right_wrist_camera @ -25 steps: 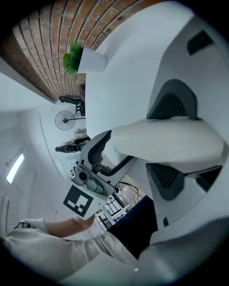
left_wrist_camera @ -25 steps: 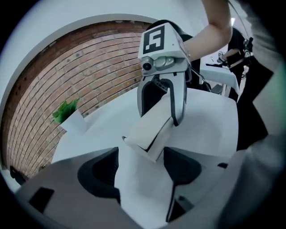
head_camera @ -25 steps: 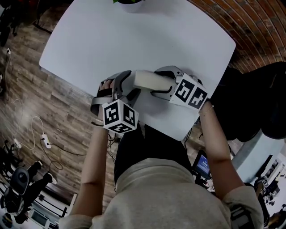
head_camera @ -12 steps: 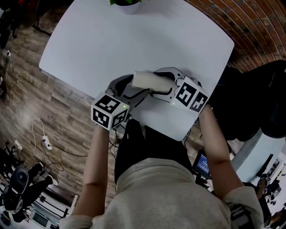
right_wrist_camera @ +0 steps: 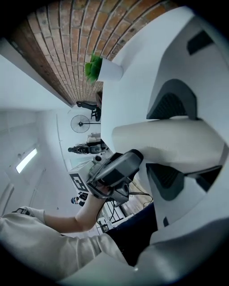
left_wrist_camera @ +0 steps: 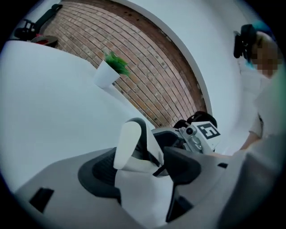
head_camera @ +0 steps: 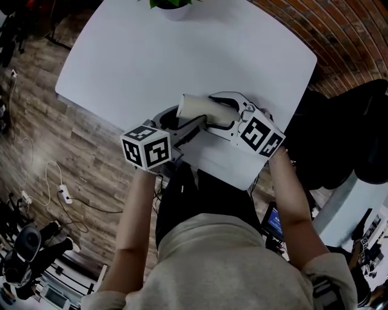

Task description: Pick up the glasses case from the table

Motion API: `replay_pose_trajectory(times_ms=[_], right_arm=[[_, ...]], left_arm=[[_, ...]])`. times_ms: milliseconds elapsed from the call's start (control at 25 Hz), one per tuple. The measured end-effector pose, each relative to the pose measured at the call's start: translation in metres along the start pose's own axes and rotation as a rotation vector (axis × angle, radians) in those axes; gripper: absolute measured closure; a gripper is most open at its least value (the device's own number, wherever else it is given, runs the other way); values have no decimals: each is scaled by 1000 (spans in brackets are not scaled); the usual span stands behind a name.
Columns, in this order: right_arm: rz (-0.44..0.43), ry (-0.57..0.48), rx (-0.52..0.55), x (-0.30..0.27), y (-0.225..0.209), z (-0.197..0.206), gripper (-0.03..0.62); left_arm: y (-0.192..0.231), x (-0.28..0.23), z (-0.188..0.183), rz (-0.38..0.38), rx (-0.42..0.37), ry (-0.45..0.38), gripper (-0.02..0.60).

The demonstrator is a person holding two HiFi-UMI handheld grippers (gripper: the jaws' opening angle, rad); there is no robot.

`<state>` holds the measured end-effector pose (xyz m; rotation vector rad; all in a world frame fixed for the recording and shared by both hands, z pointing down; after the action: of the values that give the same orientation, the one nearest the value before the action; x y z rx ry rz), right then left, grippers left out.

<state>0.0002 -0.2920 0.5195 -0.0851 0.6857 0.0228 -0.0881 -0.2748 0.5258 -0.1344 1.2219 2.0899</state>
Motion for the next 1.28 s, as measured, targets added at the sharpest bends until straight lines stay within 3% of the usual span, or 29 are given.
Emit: replay_pose_trajectory(times_ms=[240, 360, 480, 720, 920, 1280], right_arm=[[29, -14, 37, 0, 8, -9, 286], [43, 6, 54, -1, 12, -3, 281], [62, 58, 82, -5, 17, 6, 279], [97, 83, 106, -7, 24, 6, 276], [190, 89, 85, 0, 29, 6, 276], [346, 24, -63, 22, 47, 6, 289]], left_arm=[[0, 5, 0, -13, 123, -83, 289], [-2, 5, 4, -1, 152, -97, 348], [-7, 2, 11, -5, 142, -79, 407], [-8, 7, 16, 10, 154, -79, 419], [-16, 13, 17, 11, 160, -91, 433], [-36, 39, 8, -23, 35, -119, 453]])
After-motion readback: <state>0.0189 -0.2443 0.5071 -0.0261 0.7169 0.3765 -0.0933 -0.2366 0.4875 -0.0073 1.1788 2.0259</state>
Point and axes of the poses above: the fingertips, and each gripper's own axes: x backward along the fingers, y to its left, z out of its underside, the point moved 5 cm from there along x, backward along the fingers, and after that the axes turned 1 degree about -z, right-handed, at the moved point
